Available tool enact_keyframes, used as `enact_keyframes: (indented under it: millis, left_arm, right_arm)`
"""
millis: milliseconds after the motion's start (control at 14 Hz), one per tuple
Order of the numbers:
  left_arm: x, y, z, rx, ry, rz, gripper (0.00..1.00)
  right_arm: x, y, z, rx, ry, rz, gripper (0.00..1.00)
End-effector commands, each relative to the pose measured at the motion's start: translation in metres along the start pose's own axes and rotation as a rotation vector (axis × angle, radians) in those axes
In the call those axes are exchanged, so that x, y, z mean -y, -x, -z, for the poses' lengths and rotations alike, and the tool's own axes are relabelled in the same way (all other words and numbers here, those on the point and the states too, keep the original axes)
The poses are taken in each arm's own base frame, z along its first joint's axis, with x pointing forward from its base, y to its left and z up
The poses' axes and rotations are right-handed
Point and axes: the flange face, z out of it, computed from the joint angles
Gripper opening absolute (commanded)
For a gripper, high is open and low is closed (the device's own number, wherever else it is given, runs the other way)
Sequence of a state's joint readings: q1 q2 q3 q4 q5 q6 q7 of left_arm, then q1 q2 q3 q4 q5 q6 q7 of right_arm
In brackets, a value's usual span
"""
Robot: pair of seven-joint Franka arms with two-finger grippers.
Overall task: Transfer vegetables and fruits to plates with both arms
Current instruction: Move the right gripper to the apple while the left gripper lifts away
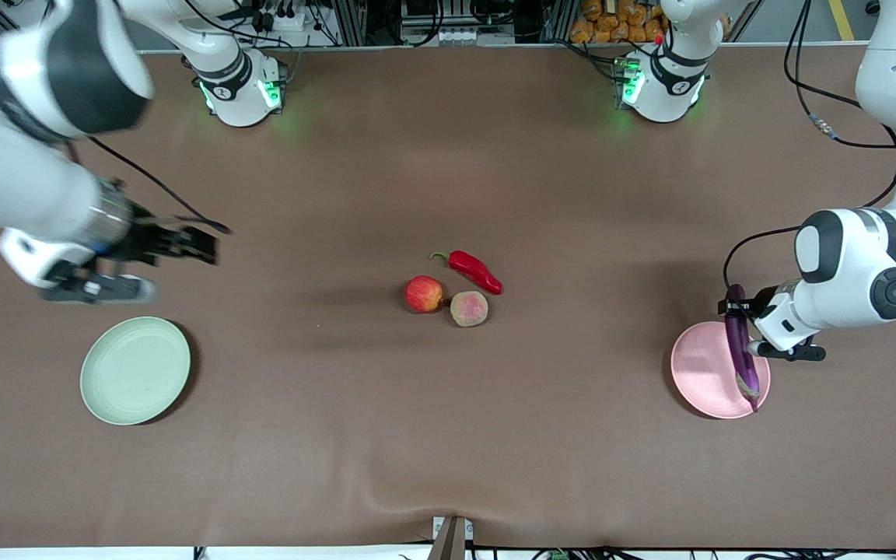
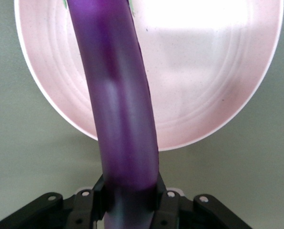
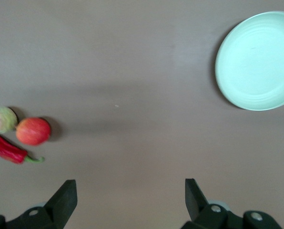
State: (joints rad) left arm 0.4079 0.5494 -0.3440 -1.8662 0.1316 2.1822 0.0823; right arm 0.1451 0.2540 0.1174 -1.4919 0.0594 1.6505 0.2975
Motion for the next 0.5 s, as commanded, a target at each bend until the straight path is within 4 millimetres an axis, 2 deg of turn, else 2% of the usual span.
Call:
enact_keyframes:
  millis: [0,71,142,356,427]
  left_arm:
    - [0.002,-0.002,0.005,-0.016,0.019,-0.012,0.28]
    - [0.002,-0.002,0.005,-0.016,0.019,-0.012,0.46]
    - [0.002,-0.003,0.005,-0.018,0.019,-0.012,0.99]
    - [0.001,-0.003,0.015,-0.03,0.014,-0.008,1.0]
    - [-0.001,-0.004,0.028,-0.046,0.005,-0.006,1.0]
  right_arm:
    - [0.038,-0.012,-0.032,-0.001,-0.014,-0.115,1.0]
    - [0.05,-0.014,-0.043,0.001,-0.013,-0.145,1.0]
    - [0.063,-0.013,-0.052,0.003,-0.015,-0.17,1.0]
    - [0.089,-0.015,-0.076,0.034,-0.06,-0.305,1.0]
    - [0.094,-0.018,-0.088,0.076,-0.111,-0.374,1.0]
